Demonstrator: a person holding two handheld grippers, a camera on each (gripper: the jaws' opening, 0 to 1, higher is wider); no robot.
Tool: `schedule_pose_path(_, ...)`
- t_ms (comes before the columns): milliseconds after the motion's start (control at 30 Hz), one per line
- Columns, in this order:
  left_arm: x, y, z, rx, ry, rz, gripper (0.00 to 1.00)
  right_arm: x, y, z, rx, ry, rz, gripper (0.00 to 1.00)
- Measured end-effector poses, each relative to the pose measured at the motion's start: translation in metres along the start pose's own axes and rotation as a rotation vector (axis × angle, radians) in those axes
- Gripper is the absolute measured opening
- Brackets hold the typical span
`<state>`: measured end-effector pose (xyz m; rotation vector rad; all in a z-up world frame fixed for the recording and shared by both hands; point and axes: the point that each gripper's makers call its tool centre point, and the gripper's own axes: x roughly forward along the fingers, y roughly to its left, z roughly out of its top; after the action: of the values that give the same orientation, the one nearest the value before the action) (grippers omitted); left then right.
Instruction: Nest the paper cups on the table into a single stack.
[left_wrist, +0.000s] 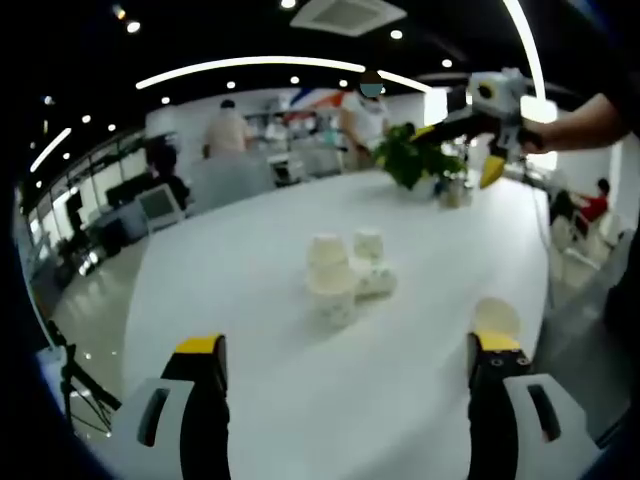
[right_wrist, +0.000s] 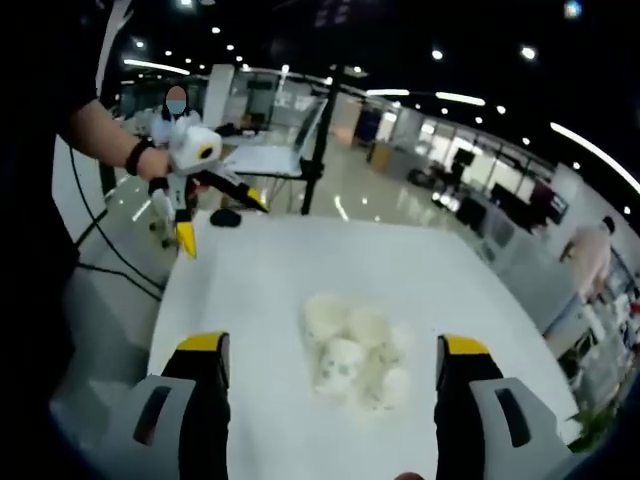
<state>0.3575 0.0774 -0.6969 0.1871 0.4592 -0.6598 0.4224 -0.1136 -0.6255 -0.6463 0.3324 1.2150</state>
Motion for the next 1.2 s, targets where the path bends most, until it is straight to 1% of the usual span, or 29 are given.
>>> schedule_pose_path(67, 0.003, -0.001, -0.003, 0.014, 0.007, -0.001, 1.00, 0.006, 0.000, 0.003, -0.017, -0.003, 0.026, 0.78)
schedule_pose_path(167, 0.006, -0.003, -0.009, 0.021, 0.021, -0.008, 1.00, 0.022, 0.001, -0.001, -0.041, 0.026, 0.079, 0.75)
schedule_pose_path(200, 0.007, -0.002, -0.010, 0.020, 0.022, -0.008, 1.00, 0.026, 0.001, -0.002, -0.048, 0.035, 0.089, 0.75)
schedule_pose_path(267, 0.008, 0.001, -0.014, 0.005, 0.019, -0.003, 1.00, 0.034, 0.001, -0.005, -0.063, 0.059, 0.114, 0.71)
schedule_pose_path(333, 0.008, 0.004, -0.017, 0.001, 0.021, 0.003, 1.00, 0.044, 0.001, -0.006, -0.058, 0.068, 0.144, 0.69)
schedule_pose_path(433, 0.008, 0.008, -0.024, -0.005, 0.031, 0.009, 1.00, 0.060, 0.003, -0.009, -0.098, 0.101, 0.189, 0.66)
schedule_pose_path(500, 0.008, 0.007, -0.026, -0.007, 0.040, 0.008, 1.00, 0.068, 0.004, -0.008, -0.120, 0.107, 0.210, 0.64)
schedule_pose_path(533, 0.008, 0.007, -0.026, -0.007, 0.043, 0.008, 1.00, 0.074, 0.006, -0.010, -0.140, 0.125, 0.234, 0.62)
schedule_pose_path(600, 0.009, 0.004, -0.028, -0.004, 0.047, 0.006, 1.00, 0.083, 0.008, -0.009, -0.175, 0.132, 0.264, 0.59)
schedule_pose_path(667, 0.011, 0.003, -0.033, 0.003, 0.063, 0.000, 0.99, 0.091, 0.012, -0.009, -0.210, 0.136, 0.299, 0.53)
schedule_pose_path(700, 0.012, 0.002, -0.036, 0.008, 0.069, 0.000, 0.99, 0.095, 0.014, -0.009, -0.212, 0.140, 0.312, 0.51)
schedule_pose_path(767, 0.013, 0.002, -0.038, -0.001, 0.064, -0.004, 0.99, 0.101, 0.016, -0.009, -0.226, 0.142, 0.330, 0.48)
schedule_pose_path(833, 0.014, 0.001, -0.040, -0.005, 0.063, -0.005, 0.99, 0.109, 0.020, -0.011, -0.254, 0.159, 0.364, 0.45)
schedule_pose_path(867, 0.014, 0.000, -0.041, -0.005, 0.063, -0.006, 0.99, 0.112, 0.024, -0.012, -0.272, 0.170, 0.393, 0.42)
schedule_pose_path(900, 0.015, -0.001, -0.042, -0.001, 0.064, -0.008, 0.99, 0.115, 0.025, -0.013, -0.292, 0.175, 0.407, 0.39)
schedule_pose_path(933, 0.016, -0.002, -0.044, 0.005, 0.069, -0.012, 0.99, 0.119, 0.027, -0.015, -0.326, 0.189, 0.425, 0.38)
schedule_pose_path(1033, 0.017, -0.004, -0.049, 0.016, 0.084, -0.023, 0.99, 0.128, 0.029, -0.020, -0.373, 0.227, 0.453, 0.37)
schedule_pose_path(1067, 0.018, -0.004, -0.053, 0.022, 0.100, -0.021, 0.99, 0.130, 0.030, -0.021, -0.382, 0.234, 0.462, 0.37)
schedule_pose_path(1100, 0.018, -0.003, -0.055, 0.019, 0.105, -0.020, 0.99, 0.132, 0.030, -0.023, -0.384, 0.240, 0.467, 0.37)
schedule_pose_path(1200, 0.018, -0.002, -0.054, 0.006, 0.096, -0.018, 0.99, 0.139, 0.027, -0.031, -0.406, 0.275, 0.482, 0.36)
